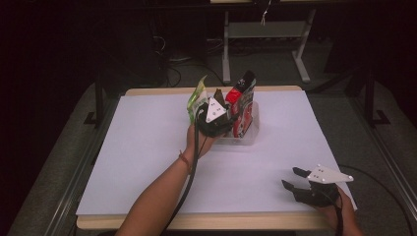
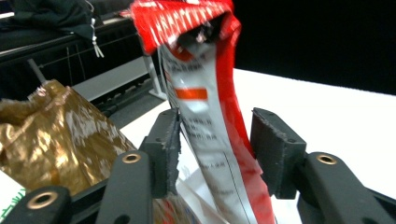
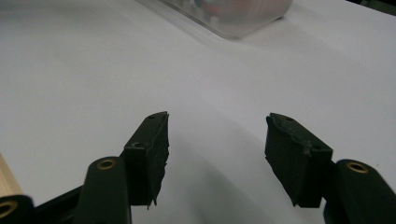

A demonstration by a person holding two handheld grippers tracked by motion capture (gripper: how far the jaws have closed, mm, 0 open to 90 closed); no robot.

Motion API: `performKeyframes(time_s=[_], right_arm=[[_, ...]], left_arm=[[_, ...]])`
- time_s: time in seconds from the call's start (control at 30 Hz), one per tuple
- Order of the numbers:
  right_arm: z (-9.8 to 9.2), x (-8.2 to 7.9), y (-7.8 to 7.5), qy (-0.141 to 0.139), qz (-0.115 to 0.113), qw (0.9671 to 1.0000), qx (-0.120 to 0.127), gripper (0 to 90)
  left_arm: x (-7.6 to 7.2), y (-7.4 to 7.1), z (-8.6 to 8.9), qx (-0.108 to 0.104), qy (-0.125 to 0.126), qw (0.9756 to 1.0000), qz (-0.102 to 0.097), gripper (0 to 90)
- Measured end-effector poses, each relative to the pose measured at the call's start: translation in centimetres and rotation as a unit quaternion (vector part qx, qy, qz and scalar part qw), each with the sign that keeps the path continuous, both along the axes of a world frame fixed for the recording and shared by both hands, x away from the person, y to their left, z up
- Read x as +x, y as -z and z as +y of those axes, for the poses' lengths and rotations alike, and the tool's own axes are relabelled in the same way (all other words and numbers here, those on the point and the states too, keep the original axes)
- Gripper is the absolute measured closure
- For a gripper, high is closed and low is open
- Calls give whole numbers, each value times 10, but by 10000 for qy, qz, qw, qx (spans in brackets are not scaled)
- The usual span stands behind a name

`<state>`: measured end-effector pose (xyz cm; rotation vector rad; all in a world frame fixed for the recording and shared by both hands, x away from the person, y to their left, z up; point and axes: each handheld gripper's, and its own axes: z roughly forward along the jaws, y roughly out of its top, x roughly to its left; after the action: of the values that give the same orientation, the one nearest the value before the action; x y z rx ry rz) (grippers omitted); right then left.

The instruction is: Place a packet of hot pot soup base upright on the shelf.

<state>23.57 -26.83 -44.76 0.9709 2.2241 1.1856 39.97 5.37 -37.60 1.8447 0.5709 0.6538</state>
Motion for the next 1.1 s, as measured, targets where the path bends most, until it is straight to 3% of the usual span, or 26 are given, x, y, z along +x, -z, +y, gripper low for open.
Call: performKeyframes(time_s=[0.63,0.9,1.03,1.1], right_arm=[[3,-2,-1,-5,-156,9997,-168,404],[4,-2,-1,3,-188,9997,-175,385],[4,-1,-1,-30,-174,9996,-214,382],[5,-1,0,-20,-180,9996,-222,375]], left_arm=[[-33,-1,41,240,352,9991,31,436],[-44,1,65,334,361,9988,48,405],[-46,6,74,516,299,9982,19,380],[-47,8,79,502,305,9982,93,348]])
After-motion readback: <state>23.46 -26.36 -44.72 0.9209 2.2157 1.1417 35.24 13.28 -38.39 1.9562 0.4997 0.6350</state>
